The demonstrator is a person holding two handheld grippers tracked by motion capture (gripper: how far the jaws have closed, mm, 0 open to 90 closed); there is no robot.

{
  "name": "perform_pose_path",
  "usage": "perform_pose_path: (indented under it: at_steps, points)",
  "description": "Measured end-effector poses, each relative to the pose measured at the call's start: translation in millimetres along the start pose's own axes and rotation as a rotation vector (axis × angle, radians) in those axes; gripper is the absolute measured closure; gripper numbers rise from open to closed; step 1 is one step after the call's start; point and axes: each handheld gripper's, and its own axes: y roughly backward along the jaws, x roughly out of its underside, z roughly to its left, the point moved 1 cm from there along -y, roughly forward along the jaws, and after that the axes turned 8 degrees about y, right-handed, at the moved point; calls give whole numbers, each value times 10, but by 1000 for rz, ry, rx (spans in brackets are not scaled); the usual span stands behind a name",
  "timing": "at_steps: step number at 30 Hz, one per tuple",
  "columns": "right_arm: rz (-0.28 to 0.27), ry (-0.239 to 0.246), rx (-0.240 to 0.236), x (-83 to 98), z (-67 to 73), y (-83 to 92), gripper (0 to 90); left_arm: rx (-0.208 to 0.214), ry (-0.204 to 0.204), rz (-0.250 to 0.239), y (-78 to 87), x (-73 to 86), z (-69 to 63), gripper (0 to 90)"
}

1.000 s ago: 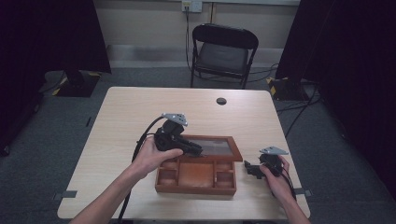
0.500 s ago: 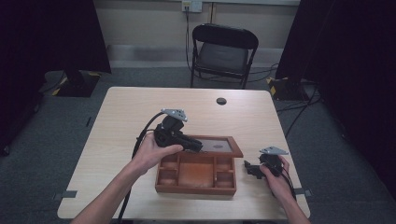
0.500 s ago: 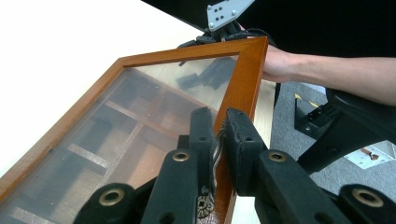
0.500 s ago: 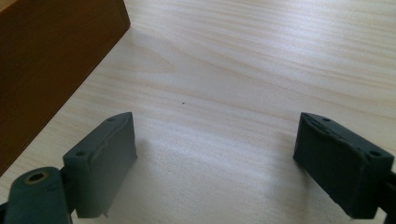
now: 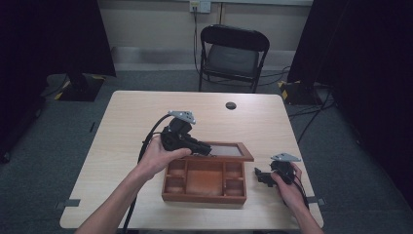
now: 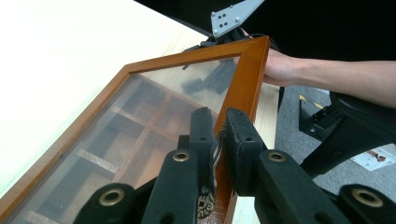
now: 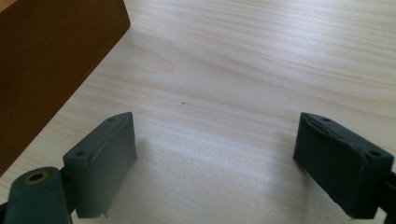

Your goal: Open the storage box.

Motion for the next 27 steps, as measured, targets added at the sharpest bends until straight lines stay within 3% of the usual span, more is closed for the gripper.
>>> perform_pose_path:
  at_steps: [27]
  points:
    - [0, 0, 0, 0, 0, 0, 121, -3, 3, -18, 43, -104, 46, 821]
